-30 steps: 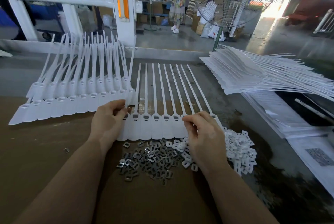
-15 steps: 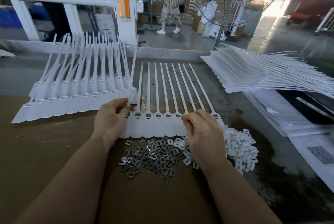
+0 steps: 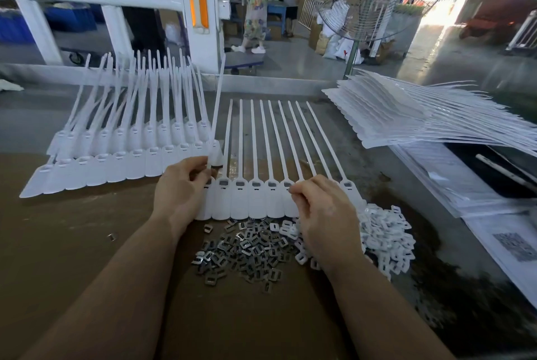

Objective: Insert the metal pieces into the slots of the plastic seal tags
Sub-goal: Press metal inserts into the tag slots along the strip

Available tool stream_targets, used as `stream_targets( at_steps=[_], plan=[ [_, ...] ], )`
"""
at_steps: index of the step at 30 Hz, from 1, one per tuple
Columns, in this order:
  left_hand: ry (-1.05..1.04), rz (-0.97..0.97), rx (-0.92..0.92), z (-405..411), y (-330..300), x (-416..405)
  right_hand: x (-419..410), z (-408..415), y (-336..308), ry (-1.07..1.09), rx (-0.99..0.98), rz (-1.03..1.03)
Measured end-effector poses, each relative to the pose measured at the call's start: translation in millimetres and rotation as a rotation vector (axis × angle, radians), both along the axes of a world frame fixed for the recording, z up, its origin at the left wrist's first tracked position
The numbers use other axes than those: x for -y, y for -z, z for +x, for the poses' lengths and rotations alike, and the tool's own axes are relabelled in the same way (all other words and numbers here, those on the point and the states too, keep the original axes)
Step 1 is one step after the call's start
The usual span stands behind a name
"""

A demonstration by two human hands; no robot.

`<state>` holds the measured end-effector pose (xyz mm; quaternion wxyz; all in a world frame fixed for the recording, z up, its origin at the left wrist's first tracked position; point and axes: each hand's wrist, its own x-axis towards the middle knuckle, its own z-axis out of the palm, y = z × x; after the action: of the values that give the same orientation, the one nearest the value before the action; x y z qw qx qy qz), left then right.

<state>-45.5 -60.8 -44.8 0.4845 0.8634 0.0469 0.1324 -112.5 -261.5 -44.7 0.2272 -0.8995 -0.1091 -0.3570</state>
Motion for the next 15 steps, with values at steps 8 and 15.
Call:
stream_targets(
  at_steps=[8,15],
  plan=[
    [0.005,-0.011,0.001,1.0,0.4,0.8,2.8,1.2,2.3,-0.049,-0.034,0.014],
    [0.005,0.015,0.015,1.3,2.9,-0.4,2.0,-0.8,1.1,-0.065,0.008,0.063]
  ],
)
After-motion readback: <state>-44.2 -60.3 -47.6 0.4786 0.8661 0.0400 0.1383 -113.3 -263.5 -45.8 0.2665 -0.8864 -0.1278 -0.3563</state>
